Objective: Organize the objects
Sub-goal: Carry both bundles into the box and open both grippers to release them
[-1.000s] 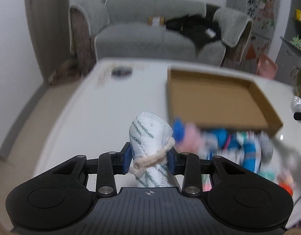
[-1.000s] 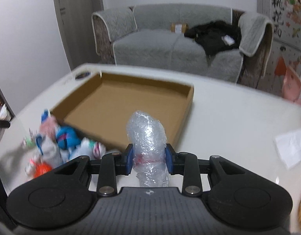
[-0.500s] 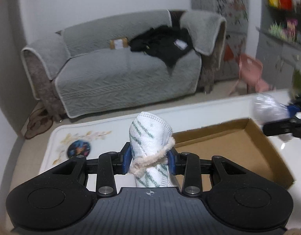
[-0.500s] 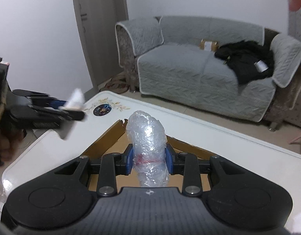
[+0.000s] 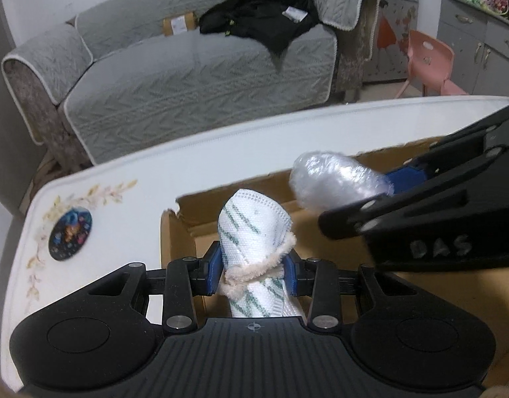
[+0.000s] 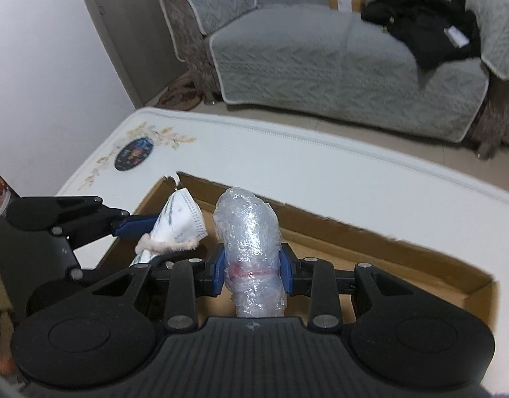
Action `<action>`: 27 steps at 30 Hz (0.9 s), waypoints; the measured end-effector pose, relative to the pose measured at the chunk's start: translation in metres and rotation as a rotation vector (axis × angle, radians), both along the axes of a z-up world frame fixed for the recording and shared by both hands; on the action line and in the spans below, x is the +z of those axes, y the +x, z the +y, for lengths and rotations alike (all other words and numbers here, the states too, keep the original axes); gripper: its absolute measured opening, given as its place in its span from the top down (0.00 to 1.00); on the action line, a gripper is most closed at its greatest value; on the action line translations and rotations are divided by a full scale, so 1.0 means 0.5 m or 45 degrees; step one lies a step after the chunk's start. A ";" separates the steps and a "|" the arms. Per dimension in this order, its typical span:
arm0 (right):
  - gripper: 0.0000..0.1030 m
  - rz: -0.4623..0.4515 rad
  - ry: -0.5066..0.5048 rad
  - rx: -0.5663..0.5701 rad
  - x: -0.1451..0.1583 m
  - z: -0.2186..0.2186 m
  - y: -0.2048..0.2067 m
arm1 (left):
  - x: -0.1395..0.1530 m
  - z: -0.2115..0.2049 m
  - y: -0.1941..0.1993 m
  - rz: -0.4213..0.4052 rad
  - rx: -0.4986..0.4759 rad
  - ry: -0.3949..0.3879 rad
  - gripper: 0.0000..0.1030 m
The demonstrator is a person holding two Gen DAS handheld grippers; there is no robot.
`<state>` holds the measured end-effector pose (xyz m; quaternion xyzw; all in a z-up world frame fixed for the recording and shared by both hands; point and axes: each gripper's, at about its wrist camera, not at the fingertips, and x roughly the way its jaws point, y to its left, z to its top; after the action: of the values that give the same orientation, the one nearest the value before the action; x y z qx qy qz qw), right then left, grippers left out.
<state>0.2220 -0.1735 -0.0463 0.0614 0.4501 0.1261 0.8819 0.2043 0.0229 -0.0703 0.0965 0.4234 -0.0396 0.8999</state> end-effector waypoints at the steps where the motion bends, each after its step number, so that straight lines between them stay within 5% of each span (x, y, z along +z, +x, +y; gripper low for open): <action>1: 0.71 0.013 0.008 -0.002 -0.003 0.007 0.000 | -0.005 0.003 0.002 0.006 0.004 -0.005 0.57; 12: 0.66 0.079 0.009 -0.041 -0.025 0.024 0.023 | -0.023 -0.002 0.006 0.019 0.023 0.020 0.53; 16: 0.56 0.062 0.014 -0.049 -0.015 0.019 0.021 | -0.014 -0.008 -0.005 0.006 0.014 0.034 0.37; 27: 0.56 0.031 -0.026 -0.037 0.017 0.025 0.006 | 0.032 -0.005 -0.022 0.012 0.009 0.001 0.32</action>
<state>0.2248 -0.1612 -0.0376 0.0606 0.4611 0.1080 0.8787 0.1931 0.0202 -0.0542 0.0953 0.4280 -0.0368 0.8980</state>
